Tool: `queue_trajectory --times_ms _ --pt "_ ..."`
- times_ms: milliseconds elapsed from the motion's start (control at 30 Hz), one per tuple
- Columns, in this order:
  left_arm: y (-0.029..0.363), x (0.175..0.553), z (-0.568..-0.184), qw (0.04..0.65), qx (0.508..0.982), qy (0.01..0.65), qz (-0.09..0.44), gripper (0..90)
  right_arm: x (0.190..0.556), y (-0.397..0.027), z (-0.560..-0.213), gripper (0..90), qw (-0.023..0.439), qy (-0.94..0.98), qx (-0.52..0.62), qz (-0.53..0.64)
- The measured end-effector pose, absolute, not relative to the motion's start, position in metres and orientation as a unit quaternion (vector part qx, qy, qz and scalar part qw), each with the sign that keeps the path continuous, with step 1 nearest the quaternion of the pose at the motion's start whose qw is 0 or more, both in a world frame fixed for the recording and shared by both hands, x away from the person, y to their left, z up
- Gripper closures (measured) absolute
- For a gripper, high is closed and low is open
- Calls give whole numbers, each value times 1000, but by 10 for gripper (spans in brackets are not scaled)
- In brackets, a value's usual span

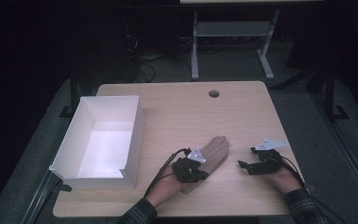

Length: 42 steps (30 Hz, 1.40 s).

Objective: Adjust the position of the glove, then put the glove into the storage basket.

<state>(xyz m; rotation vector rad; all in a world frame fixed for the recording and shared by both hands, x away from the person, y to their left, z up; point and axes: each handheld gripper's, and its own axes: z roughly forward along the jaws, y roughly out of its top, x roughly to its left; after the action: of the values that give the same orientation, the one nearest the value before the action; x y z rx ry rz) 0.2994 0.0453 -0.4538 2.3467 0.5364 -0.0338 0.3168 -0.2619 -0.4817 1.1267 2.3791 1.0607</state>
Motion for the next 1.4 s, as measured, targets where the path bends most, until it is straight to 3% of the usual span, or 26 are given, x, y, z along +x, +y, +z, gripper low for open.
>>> queue_trajectory --times_ms 333,467,567,600,733,867,1100,1400 --pt "68 311 -446 349 910 223 8 895 317 -262 -482 192 150 829 392 370" --pt "70 312 -439 360 904 231 15 848 317 -262 -482 190 150 829 392 370" --pt "70 315 -433 366 901 232 19 725 317 -262 -482 190 150 829 392 369" --pt "69 316 -433 366 901 234 19 616 317 -262 -482 189 150 829 392 369" --pt "62 323 -432 356 902 240 37 412 317 -262 -482 188 150 829 391 369" --pt "56 326 -432 355 902 240 51 284 317 -262 -482 188 150 830 391 369" --pt "41 337 -440 354 900 251 44 180 317 -262 -482 188 149 830 391 369" --pt "33 341 -451 335 907 250 47 157 317 -261 -482 188 149 829 392 369"
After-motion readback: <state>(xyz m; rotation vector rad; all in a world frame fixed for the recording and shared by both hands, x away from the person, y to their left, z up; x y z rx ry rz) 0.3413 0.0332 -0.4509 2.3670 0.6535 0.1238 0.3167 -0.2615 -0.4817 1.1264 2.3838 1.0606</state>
